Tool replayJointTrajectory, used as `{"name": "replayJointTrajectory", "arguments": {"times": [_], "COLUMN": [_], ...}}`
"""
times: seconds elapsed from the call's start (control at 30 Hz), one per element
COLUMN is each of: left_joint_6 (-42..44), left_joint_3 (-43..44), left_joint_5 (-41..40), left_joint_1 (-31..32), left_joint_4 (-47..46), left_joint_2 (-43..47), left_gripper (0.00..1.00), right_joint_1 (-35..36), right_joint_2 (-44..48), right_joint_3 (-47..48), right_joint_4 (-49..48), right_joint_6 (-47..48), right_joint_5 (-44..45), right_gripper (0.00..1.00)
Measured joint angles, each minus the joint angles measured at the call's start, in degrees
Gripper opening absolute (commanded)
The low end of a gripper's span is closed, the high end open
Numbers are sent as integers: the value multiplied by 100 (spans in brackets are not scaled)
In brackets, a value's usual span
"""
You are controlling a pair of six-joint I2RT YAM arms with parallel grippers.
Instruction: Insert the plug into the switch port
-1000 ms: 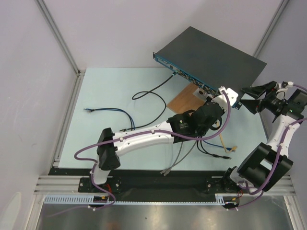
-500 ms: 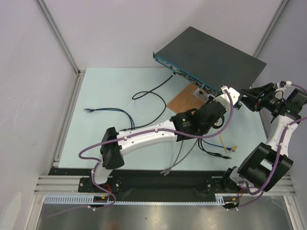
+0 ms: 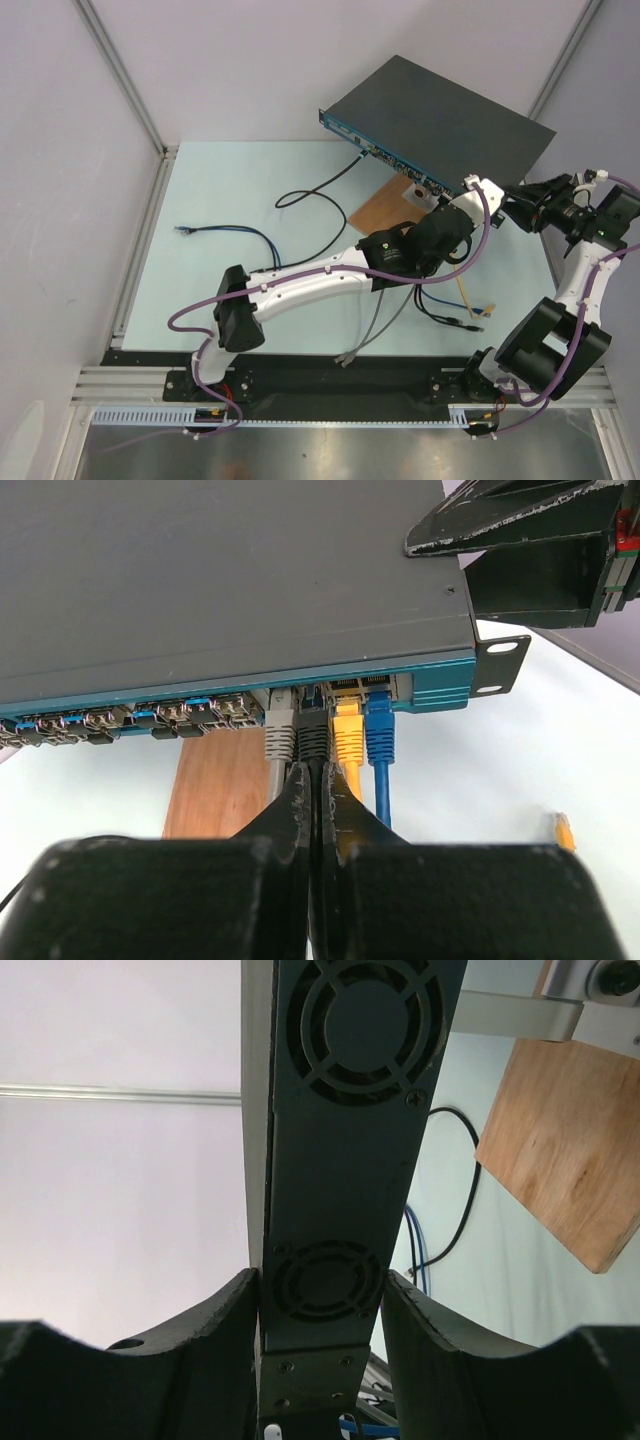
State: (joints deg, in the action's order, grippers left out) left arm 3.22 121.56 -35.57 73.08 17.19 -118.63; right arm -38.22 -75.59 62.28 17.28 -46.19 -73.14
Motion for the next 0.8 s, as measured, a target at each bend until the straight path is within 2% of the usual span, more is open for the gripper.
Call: {"name": "replayJointTrajectory", "arguments": {"times": [0.53, 0.63, 0.8], "left_joint_6": [-13, 7, 149], "left_joint_3": [9, 9, 7], "left_joint_5": [212, 264, 332], "left_joint_1": [-129, -142, -151], "left_joint_4": [-15, -26, -70], "left_joint_2": [-118, -118, -118], "left_gripper": [0, 0, 0], "right_joint_1": [35, 46, 57], "right_joint_2": [2, 2, 7], "right_joint_3": [-109, -116, -146], "right_joint_4": [-308, -350, -435], "right_joint_6": [-205, -232, -291], "right_joint_5": [-13, 0, 20], "right_gripper": [10, 0, 0]}}
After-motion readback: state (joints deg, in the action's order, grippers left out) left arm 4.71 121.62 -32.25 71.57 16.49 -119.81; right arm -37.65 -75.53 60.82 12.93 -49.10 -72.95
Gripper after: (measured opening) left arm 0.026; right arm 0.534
